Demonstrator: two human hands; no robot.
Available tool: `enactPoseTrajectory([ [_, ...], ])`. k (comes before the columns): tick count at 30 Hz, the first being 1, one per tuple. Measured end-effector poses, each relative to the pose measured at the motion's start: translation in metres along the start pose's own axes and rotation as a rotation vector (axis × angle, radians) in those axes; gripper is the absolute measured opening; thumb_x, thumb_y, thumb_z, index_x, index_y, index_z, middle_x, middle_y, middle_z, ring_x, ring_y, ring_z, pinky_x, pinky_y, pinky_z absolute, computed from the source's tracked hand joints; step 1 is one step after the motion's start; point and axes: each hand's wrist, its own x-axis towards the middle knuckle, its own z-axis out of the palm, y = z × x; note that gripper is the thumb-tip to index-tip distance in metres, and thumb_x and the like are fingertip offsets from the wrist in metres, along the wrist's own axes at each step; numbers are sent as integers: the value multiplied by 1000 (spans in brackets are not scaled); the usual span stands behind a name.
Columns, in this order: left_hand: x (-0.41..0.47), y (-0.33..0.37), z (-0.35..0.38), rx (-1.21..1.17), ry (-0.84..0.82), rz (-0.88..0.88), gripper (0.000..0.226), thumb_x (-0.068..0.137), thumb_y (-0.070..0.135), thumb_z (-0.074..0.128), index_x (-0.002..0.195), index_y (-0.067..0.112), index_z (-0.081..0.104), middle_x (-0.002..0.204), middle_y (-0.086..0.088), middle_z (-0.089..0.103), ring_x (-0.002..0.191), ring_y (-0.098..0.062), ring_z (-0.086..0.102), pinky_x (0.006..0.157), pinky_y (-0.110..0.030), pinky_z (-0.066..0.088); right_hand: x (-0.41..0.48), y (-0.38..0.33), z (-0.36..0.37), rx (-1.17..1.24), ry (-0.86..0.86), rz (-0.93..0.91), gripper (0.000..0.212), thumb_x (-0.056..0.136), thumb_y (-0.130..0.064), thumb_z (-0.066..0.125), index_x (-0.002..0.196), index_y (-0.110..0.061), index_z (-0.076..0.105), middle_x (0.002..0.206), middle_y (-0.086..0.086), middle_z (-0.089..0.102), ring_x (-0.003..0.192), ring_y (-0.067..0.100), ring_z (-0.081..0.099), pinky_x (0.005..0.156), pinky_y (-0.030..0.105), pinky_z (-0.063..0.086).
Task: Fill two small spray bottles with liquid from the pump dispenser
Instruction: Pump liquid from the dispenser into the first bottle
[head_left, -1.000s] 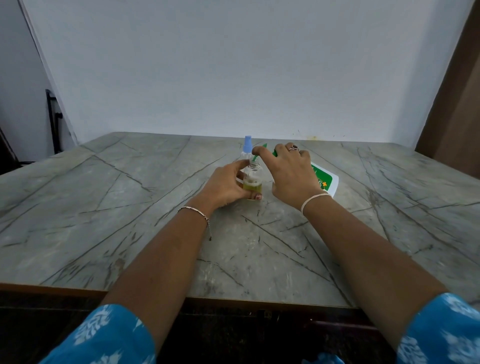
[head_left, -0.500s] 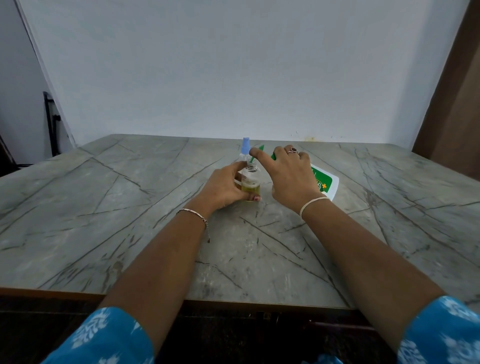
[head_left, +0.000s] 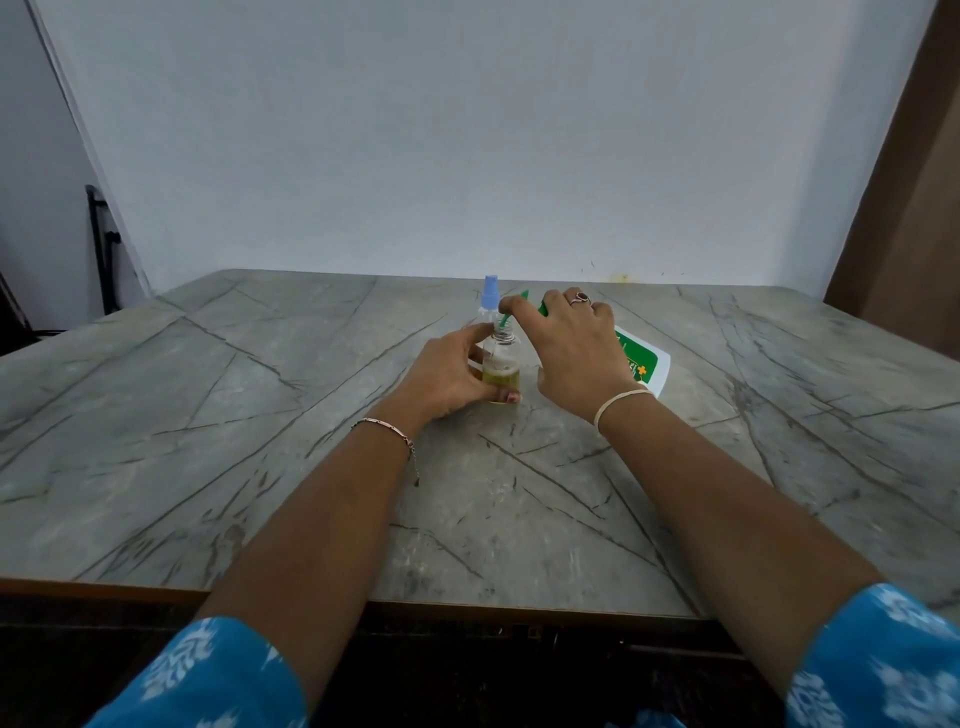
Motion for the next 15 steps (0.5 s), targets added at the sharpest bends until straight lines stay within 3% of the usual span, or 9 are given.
enactPoseTrajectory([
  [5, 1, -2, 1, -23, 7, 2, 91, 61, 32, 88, 140, 22, 44, 112, 2, 61, 92, -15, 63, 86, -21, 44, 0, -1, 0, -1, 1, 2, 78, 72, -12, 68, 132, -32, 22, 113, 11, 54, 107, 33, 50, 88, 47, 44],
  [15, 4, -7, 4, 5, 2, 3, 96, 59, 38, 88, 141, 21, 42, 126, -3, 62, 97, -15, 64, 90, -23, 47, -8, 4, -2, -25, -16, -22, 94, 77, -13, 67, 145, -41, 8, 114, 14, 53, 108, 33, 51, 87, 47, 43],
])
